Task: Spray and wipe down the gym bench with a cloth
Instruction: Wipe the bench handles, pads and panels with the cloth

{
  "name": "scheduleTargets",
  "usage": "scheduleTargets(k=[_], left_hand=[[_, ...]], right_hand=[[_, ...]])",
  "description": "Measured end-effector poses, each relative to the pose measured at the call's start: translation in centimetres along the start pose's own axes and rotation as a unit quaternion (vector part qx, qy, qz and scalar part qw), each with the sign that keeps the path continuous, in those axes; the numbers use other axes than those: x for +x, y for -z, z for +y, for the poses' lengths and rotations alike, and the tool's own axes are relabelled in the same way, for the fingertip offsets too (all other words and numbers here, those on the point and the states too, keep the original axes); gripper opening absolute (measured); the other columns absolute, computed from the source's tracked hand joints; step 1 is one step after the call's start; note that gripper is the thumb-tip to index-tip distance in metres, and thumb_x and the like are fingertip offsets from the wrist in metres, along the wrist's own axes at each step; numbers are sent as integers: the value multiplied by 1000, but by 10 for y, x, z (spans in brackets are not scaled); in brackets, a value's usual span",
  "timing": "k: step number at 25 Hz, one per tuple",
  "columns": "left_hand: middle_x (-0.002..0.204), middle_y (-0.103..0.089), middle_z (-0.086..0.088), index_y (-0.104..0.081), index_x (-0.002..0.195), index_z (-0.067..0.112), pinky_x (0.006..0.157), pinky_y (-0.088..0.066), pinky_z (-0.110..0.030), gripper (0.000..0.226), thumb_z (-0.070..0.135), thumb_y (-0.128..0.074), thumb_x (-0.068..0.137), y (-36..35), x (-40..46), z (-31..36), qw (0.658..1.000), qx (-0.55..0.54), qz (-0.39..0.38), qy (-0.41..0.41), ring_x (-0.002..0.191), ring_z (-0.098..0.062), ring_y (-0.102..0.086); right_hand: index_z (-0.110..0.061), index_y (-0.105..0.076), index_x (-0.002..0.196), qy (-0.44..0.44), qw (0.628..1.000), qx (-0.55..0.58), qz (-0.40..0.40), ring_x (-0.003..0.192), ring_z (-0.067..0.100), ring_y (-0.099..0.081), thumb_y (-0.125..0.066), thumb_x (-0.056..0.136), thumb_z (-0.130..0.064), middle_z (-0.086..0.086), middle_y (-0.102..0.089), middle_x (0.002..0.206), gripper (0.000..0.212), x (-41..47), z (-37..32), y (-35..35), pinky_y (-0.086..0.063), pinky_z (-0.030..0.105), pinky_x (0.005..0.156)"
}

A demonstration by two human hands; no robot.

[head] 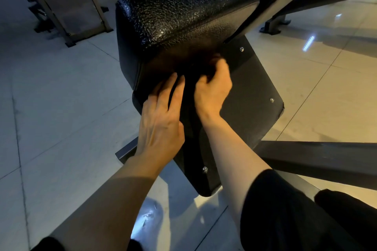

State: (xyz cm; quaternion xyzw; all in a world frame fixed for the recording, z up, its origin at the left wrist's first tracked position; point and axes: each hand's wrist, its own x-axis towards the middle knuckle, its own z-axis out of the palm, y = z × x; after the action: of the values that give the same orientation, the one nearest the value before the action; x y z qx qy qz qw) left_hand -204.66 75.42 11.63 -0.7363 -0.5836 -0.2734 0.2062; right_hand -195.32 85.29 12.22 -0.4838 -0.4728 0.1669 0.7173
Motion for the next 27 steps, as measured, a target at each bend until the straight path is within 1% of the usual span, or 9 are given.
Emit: scheduleTargets(k=[2,4,7,9,12,14,17,21,27], left_hand=[[150,-34,-13,-35,146,9,102,-31,-37,85,-2,-65,67,-3,2,-3,1000,18,-6,2,123,-30,-38],[150,-35,-13,-35,146,10,102,-33,-38,84,-1,-64,67,-5,3,-4,1000,25,-9,3,125,-30,-36],[150,-35,-14,-36,145,10,97,-43,-43,84,-2,-65,67,-9,4,-2,1000,8,-10,11,126,-30,-34],[150,-34,-14,-36,145,10,97,-44,-45,84,-2,-66,68,-11,5,-2,1000,-2,-11,16,128,-30,-33],[148,-38,-16,-38,143,7,98,-43,-45,76,1,-61,71,-11,4,-5,1000,-3,-3,16,124,-34,-39],[146,-40,-17,-40,142,5,100,-42,-45,73,1,-58,72,-8,0,-7,1000,-9,4,18,123,-35,-41],[144,-39,-16,-39,143,5,101,-41,-43,77,-4,-61,70,1,-6,-8,1000,-1,17,26,124,-34,-39],[139,-39,-17,-38,141,4,101,-41,-43,73,-6,-63,73,15,-19,-11,999,11,43,12,127,-37,-40],[142,-27,-12,-31,143,6,103,-39,-42,84,-4,-70,69,42,-27,-5,999,2,48,22,131,-31,-30]], right_hand=[[-1,-59,107,-9,999,30,22,91,8,-55,-53,77,12,3,-61,98,33,7,3,-1,-34,0,81],[-4,-57,114,-41,997,47,-37,97,5,-54,-56,79,10,0,-61,104,38,8,3,-4,-38,4,85],[-6,-58,112,-69,989,29,-129,97,11,-57,-58,80,7,0,-63,104,35,0,8,-9,-48,24,87],[-6,-58,110,-69,992,38,-95,95,12,-58,-58,80,6,3,-63,102,32,-6,8,-13,-46,24,83],[-6,-60,104,-64,989,60,-120,86,12,-58,-59,81,3,4,-64,95,24,-22,-3,-17,-44,16,75],[-3,-59,103,-42,996,50,-54,86,12,-56,-55,79,8,5,-62,95,27,-27,-10,-11,-40,8,76],[2,-56,102,-13,994,63,94,86,17,-56,-51,74,13,13,-59,95,30,-9,-21,1,-41,11,78],[0,-57,94,15,999,45,11,75,7,-49,-50,71,12,7,-56,87,27,-21,-40,8,-38,8,71],[1,-56,92,50,995,57,65,78,5,-48,-51,72,10,6,-54,89,22,-25,-72,22,-41,12,73]])
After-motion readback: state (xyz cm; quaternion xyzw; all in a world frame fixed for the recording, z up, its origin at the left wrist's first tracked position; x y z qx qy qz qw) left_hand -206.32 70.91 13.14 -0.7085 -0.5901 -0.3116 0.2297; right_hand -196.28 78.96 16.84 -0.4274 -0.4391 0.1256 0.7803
